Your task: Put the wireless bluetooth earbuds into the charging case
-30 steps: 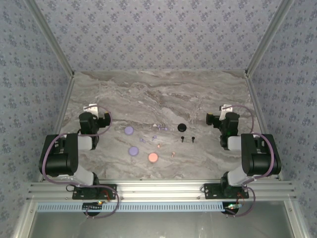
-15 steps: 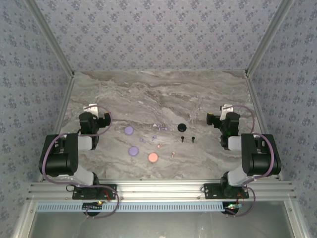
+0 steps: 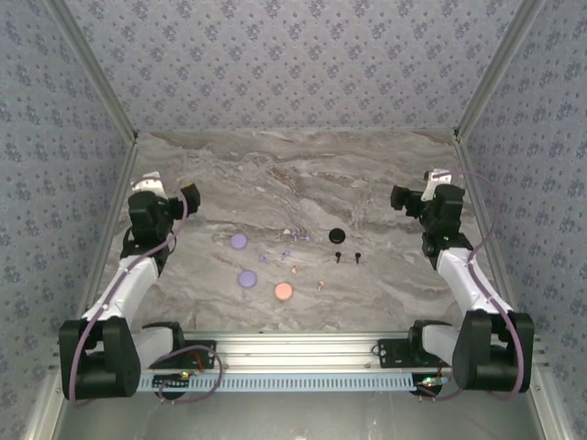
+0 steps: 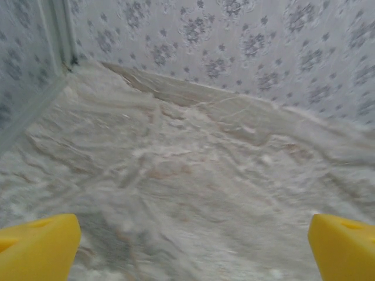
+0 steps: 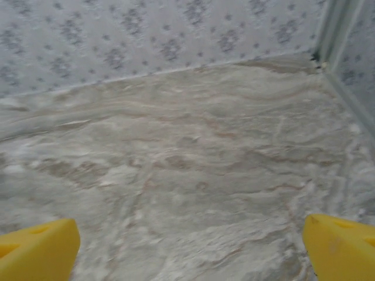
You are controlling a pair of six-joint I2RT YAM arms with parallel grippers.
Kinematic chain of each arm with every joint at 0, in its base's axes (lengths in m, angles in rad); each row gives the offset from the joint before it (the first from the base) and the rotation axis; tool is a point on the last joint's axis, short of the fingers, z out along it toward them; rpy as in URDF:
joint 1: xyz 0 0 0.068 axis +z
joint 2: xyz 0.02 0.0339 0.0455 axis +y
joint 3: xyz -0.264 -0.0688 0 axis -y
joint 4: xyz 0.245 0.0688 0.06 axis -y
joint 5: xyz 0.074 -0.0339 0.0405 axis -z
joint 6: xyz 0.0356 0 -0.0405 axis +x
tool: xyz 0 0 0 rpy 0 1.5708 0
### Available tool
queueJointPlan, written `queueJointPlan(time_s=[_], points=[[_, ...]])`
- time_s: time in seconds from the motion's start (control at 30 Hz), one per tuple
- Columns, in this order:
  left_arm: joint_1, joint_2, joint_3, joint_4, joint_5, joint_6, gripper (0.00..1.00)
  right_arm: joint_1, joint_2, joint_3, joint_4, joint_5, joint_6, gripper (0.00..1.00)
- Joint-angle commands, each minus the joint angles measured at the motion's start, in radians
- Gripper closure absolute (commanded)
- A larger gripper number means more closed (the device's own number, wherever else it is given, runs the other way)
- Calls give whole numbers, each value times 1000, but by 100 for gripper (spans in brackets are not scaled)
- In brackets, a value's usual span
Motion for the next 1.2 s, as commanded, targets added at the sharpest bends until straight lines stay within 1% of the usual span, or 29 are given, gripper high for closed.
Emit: queueJointPlan(time_s=[0.0, 0.1, 0.2, 0.3, 0.4, 0.5, 0.67, 0.93, 1.17], points=[[-49, -4, 50, -257, 129, -237, 1, 78, -14, 65, -359, -72, 69, 0], [-150, 8, 42, -224, 176, -321, 1, 184, 2, 101, -462, -65, 93, 0], [-254, 45, 37, -153, 187, -390, 1, 301, 47, 122, -523, -35, 108, 0], [-344, 91, 60, -107, 186, -416, 1, 402, 117, 142, -541, 10, 113, 0], [-397, 137, 105, -121, 173, -401, 1, 466, 201, 165, -534, 36, 112, 0], [-423, 167, 126, -109, 160, -399, 1, 517, 281, 207, -531, 60, 103, 0], [-440, 182, 130, -103, 145, -398, 1, 565, 416, 283, -553, 110, 81, 5], [-441, 157, 126, -122, 124, -390, 1, 575, 564, 369, -565, 121, 65, 18], [-441, 154, 128, -138, 116, -382, 1, 588, 630, 405, -570, 139, 60, 27]])
